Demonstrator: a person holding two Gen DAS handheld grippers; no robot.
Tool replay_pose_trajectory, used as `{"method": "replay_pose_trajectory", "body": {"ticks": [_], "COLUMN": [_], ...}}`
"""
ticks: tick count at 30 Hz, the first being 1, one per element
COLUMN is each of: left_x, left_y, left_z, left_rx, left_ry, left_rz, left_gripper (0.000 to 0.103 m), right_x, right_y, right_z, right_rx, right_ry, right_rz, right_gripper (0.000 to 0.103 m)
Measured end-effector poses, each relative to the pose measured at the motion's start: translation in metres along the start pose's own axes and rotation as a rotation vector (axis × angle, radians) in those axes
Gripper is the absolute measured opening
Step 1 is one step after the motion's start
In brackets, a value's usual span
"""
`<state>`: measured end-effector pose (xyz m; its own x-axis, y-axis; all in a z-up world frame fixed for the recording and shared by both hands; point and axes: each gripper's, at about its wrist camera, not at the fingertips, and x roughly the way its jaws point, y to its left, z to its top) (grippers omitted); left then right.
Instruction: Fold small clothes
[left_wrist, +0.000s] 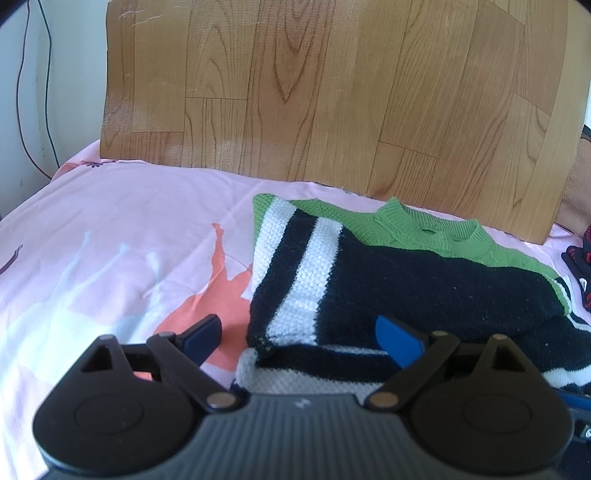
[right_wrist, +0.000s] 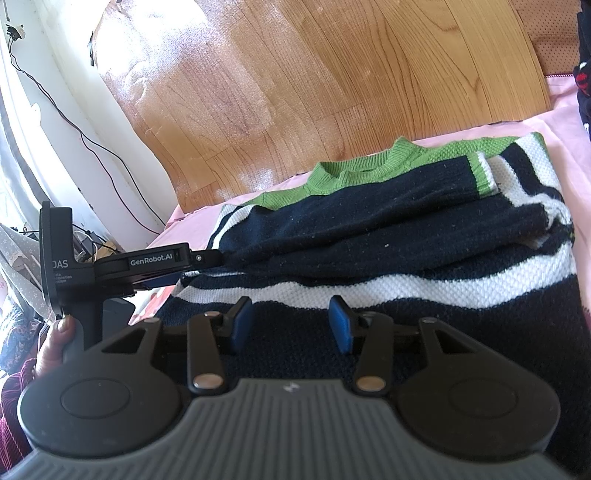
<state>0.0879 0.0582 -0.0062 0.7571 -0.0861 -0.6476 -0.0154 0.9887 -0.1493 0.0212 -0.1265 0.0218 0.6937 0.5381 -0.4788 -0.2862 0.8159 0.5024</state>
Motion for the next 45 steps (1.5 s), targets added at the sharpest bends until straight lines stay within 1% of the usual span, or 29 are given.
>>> {"method": "replay_pose_trajectory", "body": {"ticks": [45], "left_x": [0.0015], "left_y": [0.0001], "left_z": [-0.0015], "left_rx": [0.001], "left_ry": [0.008], "left_rz": [-0.006], "left_gripper": [0.096], "right_x": [0.0003], "right_y": [-0.0001], "right_z": [-0.0006], "right_rx": [0.0], "right_ry": [-0.002], "right_rz": [0.0], "right_gripper": [0.05]}}
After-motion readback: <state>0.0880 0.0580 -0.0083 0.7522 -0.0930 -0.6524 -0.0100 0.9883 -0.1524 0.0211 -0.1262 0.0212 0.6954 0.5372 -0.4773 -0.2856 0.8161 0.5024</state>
